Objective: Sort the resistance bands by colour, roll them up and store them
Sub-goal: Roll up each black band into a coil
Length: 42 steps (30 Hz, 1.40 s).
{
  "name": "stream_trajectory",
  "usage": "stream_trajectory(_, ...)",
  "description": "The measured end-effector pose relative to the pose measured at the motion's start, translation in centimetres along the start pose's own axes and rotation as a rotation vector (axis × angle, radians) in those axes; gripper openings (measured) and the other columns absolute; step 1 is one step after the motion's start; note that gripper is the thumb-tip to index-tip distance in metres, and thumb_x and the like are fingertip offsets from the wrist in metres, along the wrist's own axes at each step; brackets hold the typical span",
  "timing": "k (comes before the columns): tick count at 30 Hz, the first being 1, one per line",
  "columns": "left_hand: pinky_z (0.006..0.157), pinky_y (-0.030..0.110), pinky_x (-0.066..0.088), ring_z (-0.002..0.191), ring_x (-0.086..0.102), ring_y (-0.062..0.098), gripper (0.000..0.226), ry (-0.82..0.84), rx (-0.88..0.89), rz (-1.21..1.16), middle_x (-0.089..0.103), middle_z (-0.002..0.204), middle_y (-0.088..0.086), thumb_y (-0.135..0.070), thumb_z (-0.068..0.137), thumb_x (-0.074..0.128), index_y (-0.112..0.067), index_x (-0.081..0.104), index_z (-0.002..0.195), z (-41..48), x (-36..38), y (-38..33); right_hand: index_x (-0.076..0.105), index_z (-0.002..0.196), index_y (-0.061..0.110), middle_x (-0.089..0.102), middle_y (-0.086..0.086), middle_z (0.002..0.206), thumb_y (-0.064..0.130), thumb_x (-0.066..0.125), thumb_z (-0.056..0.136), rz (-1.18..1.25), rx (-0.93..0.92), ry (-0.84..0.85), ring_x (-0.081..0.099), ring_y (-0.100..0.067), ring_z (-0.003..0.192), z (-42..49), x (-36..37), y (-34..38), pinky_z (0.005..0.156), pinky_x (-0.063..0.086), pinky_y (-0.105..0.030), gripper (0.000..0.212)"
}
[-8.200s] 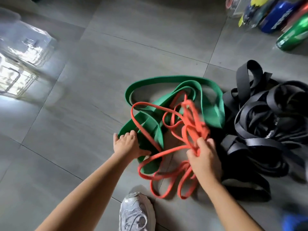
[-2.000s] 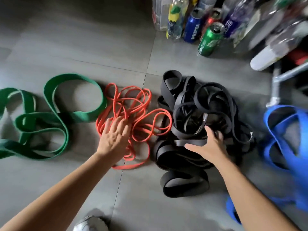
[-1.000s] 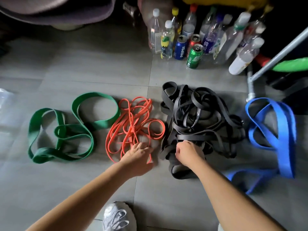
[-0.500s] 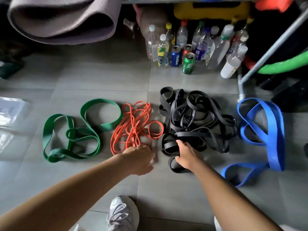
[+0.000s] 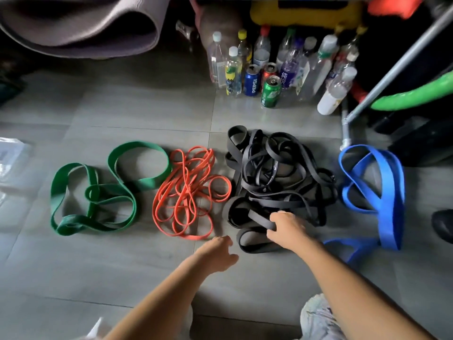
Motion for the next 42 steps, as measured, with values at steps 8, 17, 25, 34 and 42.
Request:
stream_trajectory(8,0.070,0.027,0.042,0.101,0.060,0.033,0.033,-0.185,0.174,0.017,0.063,0.110,0.015,-0.028,0.088,0.054,-0.005,0.058,0.111,-8.8,-3.4,-7.1,0.048,0.064,0.011,0.050,-0.003,0.061,0.042,0.069,0.078,0.627,0.096,-0.546,0.051,-0.026,0.069,-10.7,-16.4,-3.6,0.059,0.035,-0.035,0.040)
stream_trajectory(17,0.091,0.038,0.049,0.109,0.056,0.024,0.070,-0.528,0.316,-0.221,0.052,0.129,0.010,-0.041,0.076,0.072,-0.013,0.040,0.132,-18.1,-9.4,-12.7,0.064,0.070,0.026,0.057,0.004,0.066,0.029,0.074,0.077,0.912,-0.438,-0.876,0.049,-0.005,0.061,-28.7,-34.6,3.9,0.057,0.038,-0.018,0.012)
stream_trajectory(25,0.060,0.029,0.051,0.064,0.061,0.014,0.025,-0.584,0.760,-0.621,0.061,0.078,0.002,-0.025,0.084,0.068,-0.010,0.054,0.098,-27.8,-12.3,-20.1,0.067,0.082,0.016,0.061,0.002,0.072,0.020,0.075,0.076,0.786,-0.549,-0.653,0.052,0.003,0.058,-32.5,-31.7,7.5,0.059,0.042,-0.014,0.011)
stream_trajectory(34,0.041,0.023,0.024,0.038,0.027,0.008,0.027,-0.692,0.981,-1.261,0.044,0.051,-0.006,-0.028,0.096,0.049,-0.018,0.043,0.072,-38.2,-15.4,-18.1,0.064,0.075,0.024,0.061,0.012,0.069,0.034,0.077,0.072,0.533,-0.320,-0.272,0.058,-0.007,0.069,-28.5,-17.4,5.7,0.068,0.043,-0.024,0.017)
stream_trajectory(42,0.048,0.024,0.030,0.035,0.029,0.008,0.025,-0.964,0.600,-1.197,0.046,0.057,-0.002,-0.036,0.090,0.053,-0.016,0.044,0.079,-38.9,-18.4,-8.9,0.053,0.090,0.021,0.064,0.001,0.076,0.035,0.058,0.090,0.589,-0.129,-0.434,0.064,-0.024,0.077,-28.6,-16.6,0.6,0.068,0.046,-0.032,0.014)
Point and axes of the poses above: each hand's wrist, its own z-axis towards the middle knuckle, its own x-axis out of the palm, y = z × x, the point moved 3 cm from there along z, towards the middle knuckle
